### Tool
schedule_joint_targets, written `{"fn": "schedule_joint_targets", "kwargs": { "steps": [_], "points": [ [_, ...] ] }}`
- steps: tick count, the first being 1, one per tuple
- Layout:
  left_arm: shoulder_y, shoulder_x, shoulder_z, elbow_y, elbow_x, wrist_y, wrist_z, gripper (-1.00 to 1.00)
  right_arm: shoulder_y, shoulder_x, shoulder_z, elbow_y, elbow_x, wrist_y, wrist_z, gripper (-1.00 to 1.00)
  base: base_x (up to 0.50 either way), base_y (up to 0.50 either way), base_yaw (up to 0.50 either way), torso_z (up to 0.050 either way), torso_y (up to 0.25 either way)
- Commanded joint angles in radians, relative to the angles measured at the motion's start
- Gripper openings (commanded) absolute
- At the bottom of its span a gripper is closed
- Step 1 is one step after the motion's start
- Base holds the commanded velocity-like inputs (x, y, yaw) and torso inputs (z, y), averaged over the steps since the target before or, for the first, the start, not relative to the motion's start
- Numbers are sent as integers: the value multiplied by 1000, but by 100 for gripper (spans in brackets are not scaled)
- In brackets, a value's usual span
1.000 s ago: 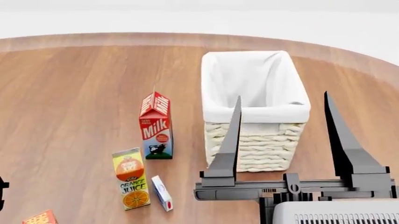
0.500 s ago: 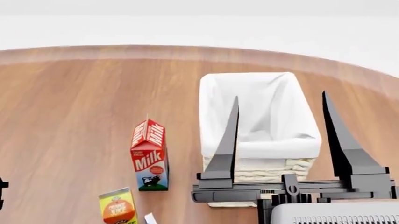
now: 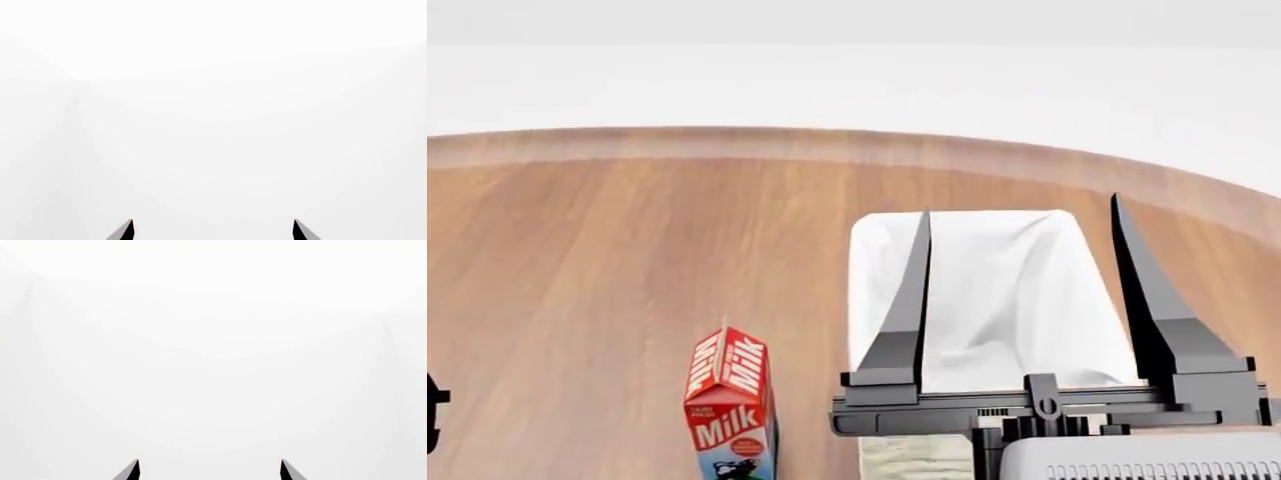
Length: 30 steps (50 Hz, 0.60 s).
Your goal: Pick up the alphabet soup and the tomato sauce, and put them in the basket.
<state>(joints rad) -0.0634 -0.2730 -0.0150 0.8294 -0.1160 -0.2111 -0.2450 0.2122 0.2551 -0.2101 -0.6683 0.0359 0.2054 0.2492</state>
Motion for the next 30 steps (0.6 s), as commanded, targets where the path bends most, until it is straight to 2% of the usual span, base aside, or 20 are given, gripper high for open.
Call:
{"fn": "schedule_joint_targets", "kwargs": {
  "steps": [1, 3, 8, 15, 17, 22, 23, 24, 27, 30],
  "points": [
    [1, -5, 5, 3, -1, -1, -5, 100, 2, 6, -4, -1, 2, 1, 6, 100, 309, 0, 0, 0, 0],
    [1, -6, 6, 2, 0, -1, -5, 100, -11, 6, -8, 27, -6, -32, 12, 100, 305, 0, 0, 0, 0],
    [3, -8, 7, -1, -1, 4, -7, 100, 5, 9, -9, 5, -8, 3, 14, 100, 184, 0, 0, 0, 2],
    [2, -11, 9, -3, -3, 4, -11, 100, 12, 14, -16, -22, -12, 48, 17, 100, 12, 0, 0, 0, 0],
    [2, -12, 11, -4, -1, 3, -12, 100, 2, -4, 21, -33, 78, 83, 7, 100, 0, 0, 0, 0, 0],
    [-3, -13, 14, -4, 2, -4, -17, 100, 117, -26, 138, -173, 360, 506, 26, 100, 0, 0, 0, 0, 0],
    [-3, -14, 14, -4, 2, -4, -18, 100, 120, -25, 140, -177, 364, 512, 28, 100, 0, 0, 0, 0, 0],
    [-4, -15, 19, 0, 9, -9, -20, 100, 145, -30, 163, -199, 428, 629, 49, 100, 0, 0, 0, 0, 0],
    [-5, -17, 20, 5, 8, -18, -22, 100, 180, -50, 214, -209, 550, 821, 79, 100, 0, 0, 0, 0, 0],
    [-8, -19, 25, 4, 14, -23, -24, 100, 209, -30, 198, -204, 562, 929, 120, 100, 0, 0, 0, 0, 0]
  ]
}}
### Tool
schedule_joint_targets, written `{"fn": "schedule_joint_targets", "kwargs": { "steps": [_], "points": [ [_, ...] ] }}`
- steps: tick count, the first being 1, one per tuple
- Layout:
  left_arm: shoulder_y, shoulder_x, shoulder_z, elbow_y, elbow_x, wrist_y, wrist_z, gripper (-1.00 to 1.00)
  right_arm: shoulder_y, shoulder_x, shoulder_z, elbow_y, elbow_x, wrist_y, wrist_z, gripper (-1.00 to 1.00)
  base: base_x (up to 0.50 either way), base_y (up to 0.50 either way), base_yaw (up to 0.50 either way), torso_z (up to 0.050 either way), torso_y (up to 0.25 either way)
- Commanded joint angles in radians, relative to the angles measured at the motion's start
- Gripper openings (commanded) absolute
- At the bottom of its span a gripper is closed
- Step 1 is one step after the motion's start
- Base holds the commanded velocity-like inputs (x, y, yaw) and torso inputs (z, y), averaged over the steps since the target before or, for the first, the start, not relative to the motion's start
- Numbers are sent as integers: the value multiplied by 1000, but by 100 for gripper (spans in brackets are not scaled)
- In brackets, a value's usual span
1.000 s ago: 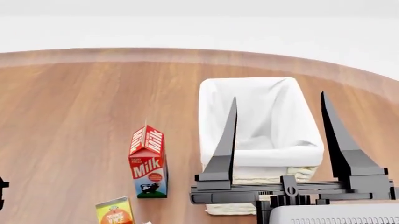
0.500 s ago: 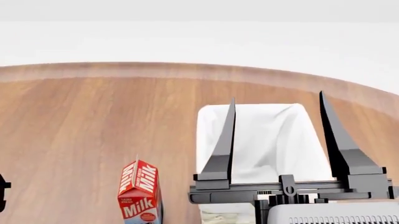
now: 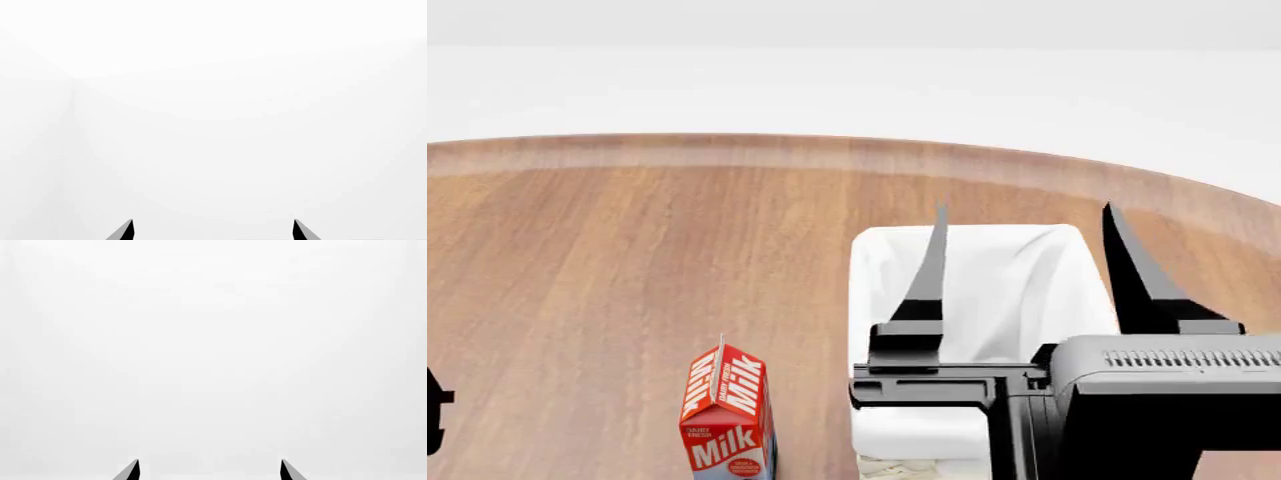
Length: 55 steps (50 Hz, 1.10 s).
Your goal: Pick up the alphabet soup and the tomato sauce, and put them in the basket.
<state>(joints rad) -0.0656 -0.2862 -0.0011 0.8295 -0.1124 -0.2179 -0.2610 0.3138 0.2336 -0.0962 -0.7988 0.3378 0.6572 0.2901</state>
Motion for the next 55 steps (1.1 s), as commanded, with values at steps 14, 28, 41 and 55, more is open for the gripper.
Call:
{"fn": "schedule_joint_targets", "kwargs": {
  "steps": [14, 28, 41, 55],
  "points": [
    [-27, -16, 36, 34, 26, -58, -19, 100, 124, -22, 284, 89, 1067, 903, 667, 100, 0, 0, 0, 0, 0],
    [-29, -21, 48, 34, 25, -62, -27, 100, -18, 115, 130, 159, 1508, 801, 1085, 100, 0, 0, 0, 0, 0],
    [-18, -29, 39, 40, 15, -55, -36, 100, -164, 153, 45, 110, 1574, 754, 1161, 100, 0, 0, 0, 0, 0],
    [-7, -35, 34, 37, 9, -39, -45, 100, -354, 167, 37, 152, 1451, 807, 1022, 100, 0, 0, 0, 0, 0]
  ]
}}
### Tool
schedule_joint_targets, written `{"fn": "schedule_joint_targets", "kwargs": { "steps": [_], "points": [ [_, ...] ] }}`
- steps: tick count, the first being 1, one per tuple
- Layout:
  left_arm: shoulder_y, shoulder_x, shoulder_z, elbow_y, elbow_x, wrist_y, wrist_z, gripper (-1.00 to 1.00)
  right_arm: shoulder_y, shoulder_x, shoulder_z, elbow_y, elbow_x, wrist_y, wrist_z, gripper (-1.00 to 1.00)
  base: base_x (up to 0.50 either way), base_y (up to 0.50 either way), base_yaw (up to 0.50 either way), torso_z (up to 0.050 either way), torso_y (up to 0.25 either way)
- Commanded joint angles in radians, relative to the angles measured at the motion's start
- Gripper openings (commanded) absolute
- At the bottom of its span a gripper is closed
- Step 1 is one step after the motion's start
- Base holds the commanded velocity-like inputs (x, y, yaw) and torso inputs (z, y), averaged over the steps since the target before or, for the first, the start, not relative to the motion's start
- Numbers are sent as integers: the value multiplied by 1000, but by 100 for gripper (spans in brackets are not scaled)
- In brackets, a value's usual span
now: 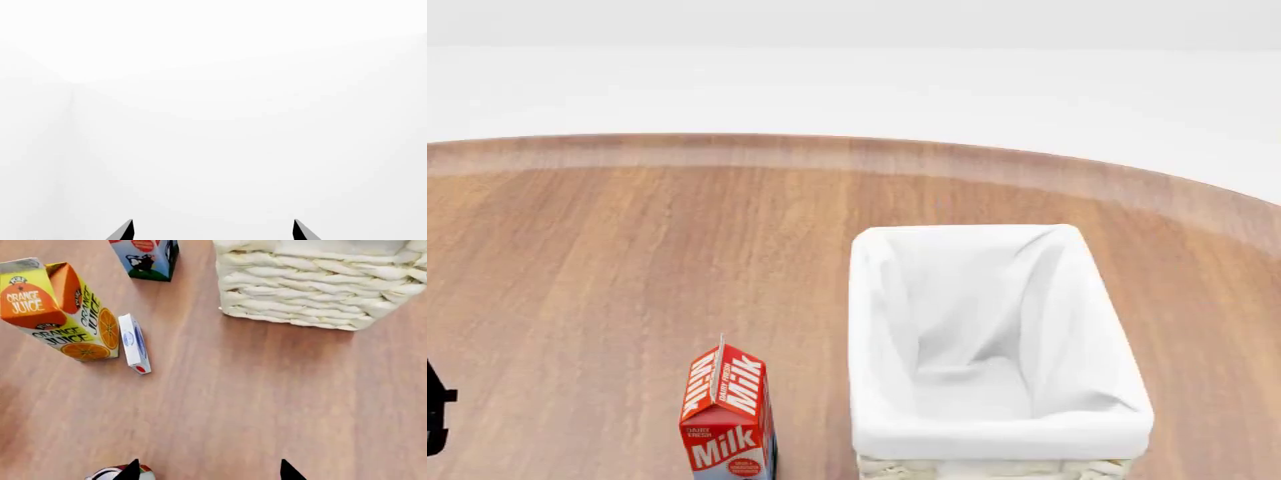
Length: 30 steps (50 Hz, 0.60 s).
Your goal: Pick up the alphabet soup and the tomato sauce, and put them in the basket.
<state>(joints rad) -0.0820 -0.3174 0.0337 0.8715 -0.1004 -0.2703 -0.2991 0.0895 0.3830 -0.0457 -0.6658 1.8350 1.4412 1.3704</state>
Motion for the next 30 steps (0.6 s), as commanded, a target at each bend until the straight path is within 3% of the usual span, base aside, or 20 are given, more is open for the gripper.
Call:
{"fn": "schedule_joint_targets", "kwargs": {
  "steps": [1, 25, 30],
  "points": [
    [9, -6, 3, -2, 3, 9, -8, 100, -156, 10, -4, 16, -82, 31, -98, 100, 0, 0, 0, 0, 0],
    [5, -15, 11, 5, -1, 5, -22, 100, -189, 46, -7, 17, -139, -21, -178, 100, 0, 0, 0, 0, 0],
    [1, -16, 20, 3, 3, 3, -24, 100, -196, 62, 14, 28, -214, -28, -252, 100, 0, 0, 0, 0, 0]
  ]
}}
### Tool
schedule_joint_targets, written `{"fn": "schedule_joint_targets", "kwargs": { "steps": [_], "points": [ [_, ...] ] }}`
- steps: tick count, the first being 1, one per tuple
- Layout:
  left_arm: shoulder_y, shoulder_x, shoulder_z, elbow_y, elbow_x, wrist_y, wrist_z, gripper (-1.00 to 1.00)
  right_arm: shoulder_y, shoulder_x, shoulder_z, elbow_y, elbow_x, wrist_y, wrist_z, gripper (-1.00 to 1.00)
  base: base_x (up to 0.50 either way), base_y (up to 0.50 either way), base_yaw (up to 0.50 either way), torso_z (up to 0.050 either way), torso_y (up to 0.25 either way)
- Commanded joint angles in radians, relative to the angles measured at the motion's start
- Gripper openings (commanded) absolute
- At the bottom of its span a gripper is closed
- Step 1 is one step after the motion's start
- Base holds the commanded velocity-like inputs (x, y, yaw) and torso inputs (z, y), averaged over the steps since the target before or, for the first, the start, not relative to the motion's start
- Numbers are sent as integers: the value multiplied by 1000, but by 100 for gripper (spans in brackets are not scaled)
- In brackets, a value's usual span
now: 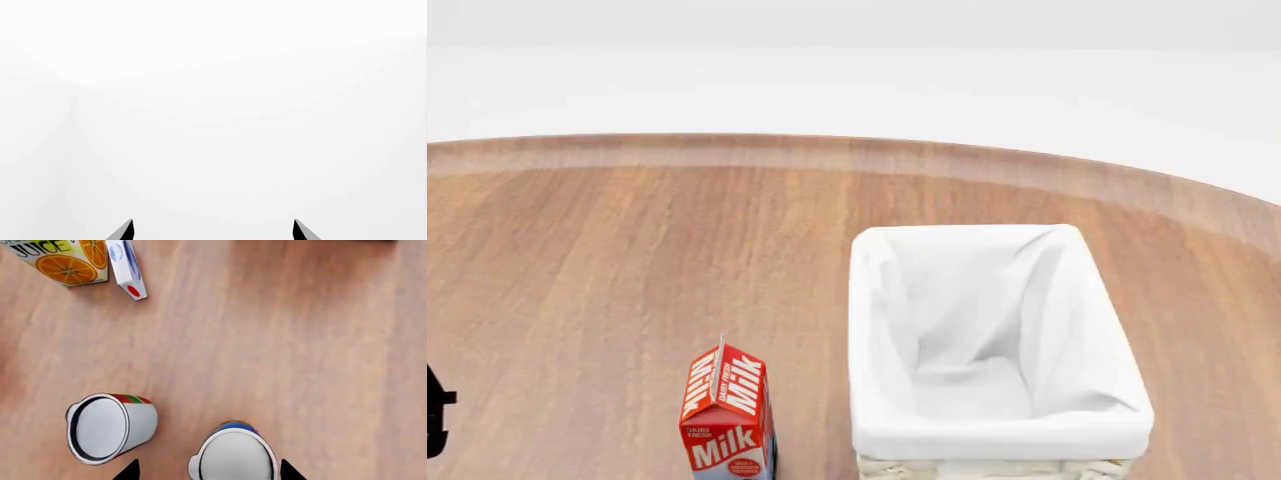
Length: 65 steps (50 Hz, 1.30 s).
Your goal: Pick up the alphabet soup and the tomato sauce, and put them in the basket.
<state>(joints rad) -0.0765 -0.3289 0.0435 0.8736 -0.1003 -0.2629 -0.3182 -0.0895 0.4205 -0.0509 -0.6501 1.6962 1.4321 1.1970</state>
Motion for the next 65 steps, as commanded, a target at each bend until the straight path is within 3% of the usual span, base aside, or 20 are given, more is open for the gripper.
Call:
{"fn": "schedule_joint_targets", "kwargs": {
  "steps": [1, 30, 49, 65],
  "points": [
    [-4, -5, 7, 2, 0, -3, -5, 100, -24, 27, 31, 23, -105, -30, -100, 100, 0, 0, 0, 0, 0],
    [1, -17, 9, -2, -9, 6, -18, 100, -51, 31, -34, 37, -282, -101, -269, 100, 0, 0, 0, 0, 0],
    [1, -24, 14, -2, -12, 6, -26, 100, -94, 42, -115, 89, -458, -230, -436, 100, 0, 0, 0, 0, 0],
    [-5, -31, 19, 5, -14, -5, -34, 100, -95, 59, -113, 112, -458, -250, -447, 100, 0, 0, 0, 0, 0]
  ]
}}
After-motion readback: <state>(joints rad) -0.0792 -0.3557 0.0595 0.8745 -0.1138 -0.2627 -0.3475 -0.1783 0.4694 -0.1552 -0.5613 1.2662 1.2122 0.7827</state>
